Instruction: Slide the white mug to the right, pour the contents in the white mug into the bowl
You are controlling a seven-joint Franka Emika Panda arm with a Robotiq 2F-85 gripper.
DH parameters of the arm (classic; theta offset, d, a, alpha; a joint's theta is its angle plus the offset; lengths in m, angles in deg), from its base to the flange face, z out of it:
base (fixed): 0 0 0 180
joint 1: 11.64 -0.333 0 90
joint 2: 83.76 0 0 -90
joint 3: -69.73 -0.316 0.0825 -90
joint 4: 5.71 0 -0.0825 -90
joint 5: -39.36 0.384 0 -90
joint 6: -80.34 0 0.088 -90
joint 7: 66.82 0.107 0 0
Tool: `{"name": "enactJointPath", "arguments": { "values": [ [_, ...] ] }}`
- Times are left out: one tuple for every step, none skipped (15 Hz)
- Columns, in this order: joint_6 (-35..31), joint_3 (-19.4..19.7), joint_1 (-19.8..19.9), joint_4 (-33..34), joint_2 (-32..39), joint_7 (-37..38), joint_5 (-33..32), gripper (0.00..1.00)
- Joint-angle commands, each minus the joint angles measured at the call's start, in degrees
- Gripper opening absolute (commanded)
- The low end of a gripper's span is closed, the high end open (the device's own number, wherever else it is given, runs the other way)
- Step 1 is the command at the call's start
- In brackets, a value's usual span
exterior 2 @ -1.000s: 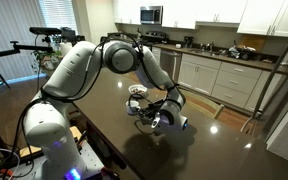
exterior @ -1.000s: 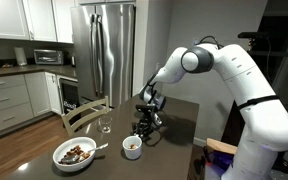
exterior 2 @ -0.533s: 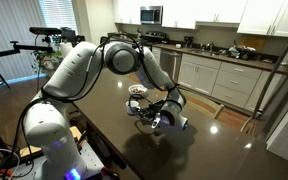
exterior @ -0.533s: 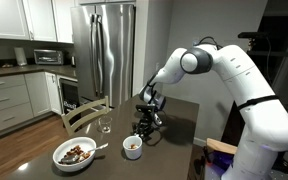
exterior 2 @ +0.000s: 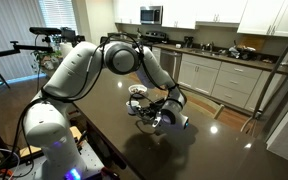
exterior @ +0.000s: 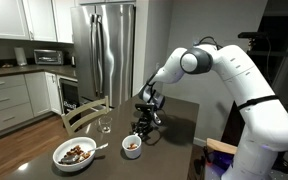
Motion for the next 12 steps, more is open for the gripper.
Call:
{"name": "enactJointPath", "arguments": {
  "values": [
    [2.2,0.4,-0.1,0.7,-1.0,1.3,0.6,0.07],
    [2.1,0.4,-0.2,0.8,-1.2,1.4,0.6,0.07],
    [2.2,0.3,-0.2,0.9,-1.3,1.4,0.6,0.07],
    [2.1,0.4,-0.3,1.0,-1.4,1.5,0.5,0.07],
    [2.1,0.3,-0.3,1.2,-1.6,1.5,0.5,0.07],
    [2.1,0.3,-0.4,1.2,-1.7,1.5,0.5,0.07],
    [2.0,0.3,-0.4,1.3,-1.9,1.5,0.5,0.07],
    [2.0,0.3,-0.5,1.3,-2.2,1.6,0.4,0.07],
    [1.9,0.3,-0.6,1.3,-2.4,1.6,0.4,0.07],
    [1.9,0.3,-0.7,1.3,-2.8,1.6,0.4,0.07],
    [1.8,0.2,-0.8,1.3,-3.1,1.6,0.3,0.07],
    [1.8,0.2,-0.9,1.3,-3.4,1.6,0.3,0.07]
  ]
}}
